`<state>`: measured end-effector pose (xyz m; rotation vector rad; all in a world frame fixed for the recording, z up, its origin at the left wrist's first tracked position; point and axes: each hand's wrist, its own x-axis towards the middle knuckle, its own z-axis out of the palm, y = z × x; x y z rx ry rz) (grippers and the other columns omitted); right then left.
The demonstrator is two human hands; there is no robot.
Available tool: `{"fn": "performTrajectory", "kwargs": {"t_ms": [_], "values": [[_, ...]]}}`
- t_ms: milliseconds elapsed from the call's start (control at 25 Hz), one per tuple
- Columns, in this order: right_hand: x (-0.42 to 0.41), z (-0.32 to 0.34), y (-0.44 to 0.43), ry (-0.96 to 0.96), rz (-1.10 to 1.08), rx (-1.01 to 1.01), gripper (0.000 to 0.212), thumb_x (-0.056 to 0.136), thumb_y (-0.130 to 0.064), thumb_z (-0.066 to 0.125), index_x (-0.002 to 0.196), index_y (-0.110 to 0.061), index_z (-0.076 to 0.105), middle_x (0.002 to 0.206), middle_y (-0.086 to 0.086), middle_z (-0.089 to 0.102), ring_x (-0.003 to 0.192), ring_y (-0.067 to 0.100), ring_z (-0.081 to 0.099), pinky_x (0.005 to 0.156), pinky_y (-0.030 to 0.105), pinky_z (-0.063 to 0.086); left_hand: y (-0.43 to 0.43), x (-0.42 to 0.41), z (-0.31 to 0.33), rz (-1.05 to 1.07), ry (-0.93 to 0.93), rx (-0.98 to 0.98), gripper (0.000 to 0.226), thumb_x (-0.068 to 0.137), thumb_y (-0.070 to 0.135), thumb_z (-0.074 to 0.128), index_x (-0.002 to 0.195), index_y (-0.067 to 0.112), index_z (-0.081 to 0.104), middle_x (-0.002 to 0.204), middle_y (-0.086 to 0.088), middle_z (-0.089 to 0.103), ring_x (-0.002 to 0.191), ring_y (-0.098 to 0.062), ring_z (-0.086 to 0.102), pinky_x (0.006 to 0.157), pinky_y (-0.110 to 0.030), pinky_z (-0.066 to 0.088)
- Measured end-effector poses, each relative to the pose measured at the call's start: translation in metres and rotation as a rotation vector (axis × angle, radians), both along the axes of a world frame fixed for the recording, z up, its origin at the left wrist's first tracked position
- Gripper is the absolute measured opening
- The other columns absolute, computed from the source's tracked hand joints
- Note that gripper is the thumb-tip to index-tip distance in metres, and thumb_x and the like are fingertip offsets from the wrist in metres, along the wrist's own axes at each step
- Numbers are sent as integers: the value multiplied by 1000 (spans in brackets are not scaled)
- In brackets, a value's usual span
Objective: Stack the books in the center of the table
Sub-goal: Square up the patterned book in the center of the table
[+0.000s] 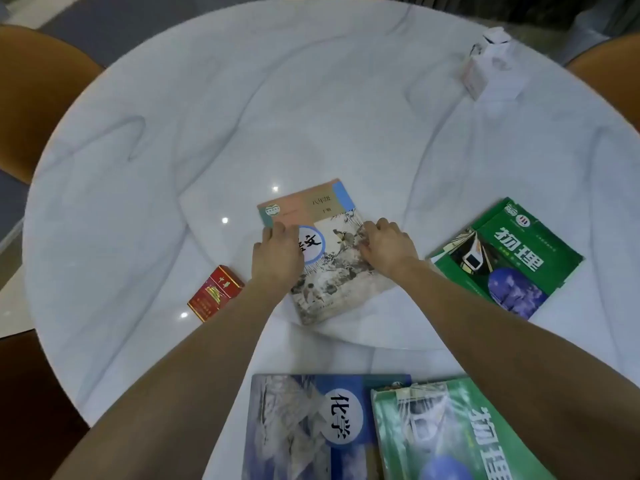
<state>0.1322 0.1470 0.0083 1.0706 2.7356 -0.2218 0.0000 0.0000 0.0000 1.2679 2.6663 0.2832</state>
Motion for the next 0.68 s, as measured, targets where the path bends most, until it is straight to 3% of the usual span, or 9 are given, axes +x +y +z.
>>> {"fn": "performTrajectory", "kwargs": {"t_ms": [240, 320, 400, 480, 680], "values": [[-14, -13, 6, 127, -286, -272, 51, 84, -33, 65, 119, -1, 46, 122, 22, 48, 114, 35, 47, 89, 42, 46, 12, 11, -10, 417, -384, 275, 56, 84, 3, 54, 136, 10, 35, 138, -20, 32, 120, -37, 36, 89, -42, 44], [-18, -12, 14, 124, -397, -350, 52, 79, -35, 70, 112, 1, 50, 118, 21, 54, 112, 35, 52, 85, 39, 47, 15, 5, -11, 621, -491, 364, 58, 83, 4, 57, 137, 9, 35, 134, -22, 38, 119, -39, 41, 94, -44, 44], [-22, -12, 21, 136, -475, -439, 42, 75, -34, 75, 94, -1, 58, 103, 19, 61, 104, 33, 61, 73, 33, 48, 16, 0, -13, 713, -548, 369, 59, 83, 5, 58, 137, 6, 35, 130, -24, 46, 116, -40, 48, 96, -49, 46], [-25, -13, 26, 166, -540, -527, 36, 72, -31, 79, 85, -3, 60, 89, 13, 59, 94, 29, 65, 68, 28, 47, 16, -6, -15, 770, -606, 373, 54, 83, 5, 57, 134, 3, 39, 126, -24, 53, 113, -38, 53, 92, -49, 50], [-26, -11, 27, 180, -565, -562, 30, 74, -22, 77, 76, -6, 52, 68, 4, 51, 76, 23, 53, 51, 23, 38, 17, -13, -16, 818, -630, 383, 29, 88, 7, 52, 115, -2, 56, 116, -22, 62, 104, -36, 60, 83, -41, 54]]}}
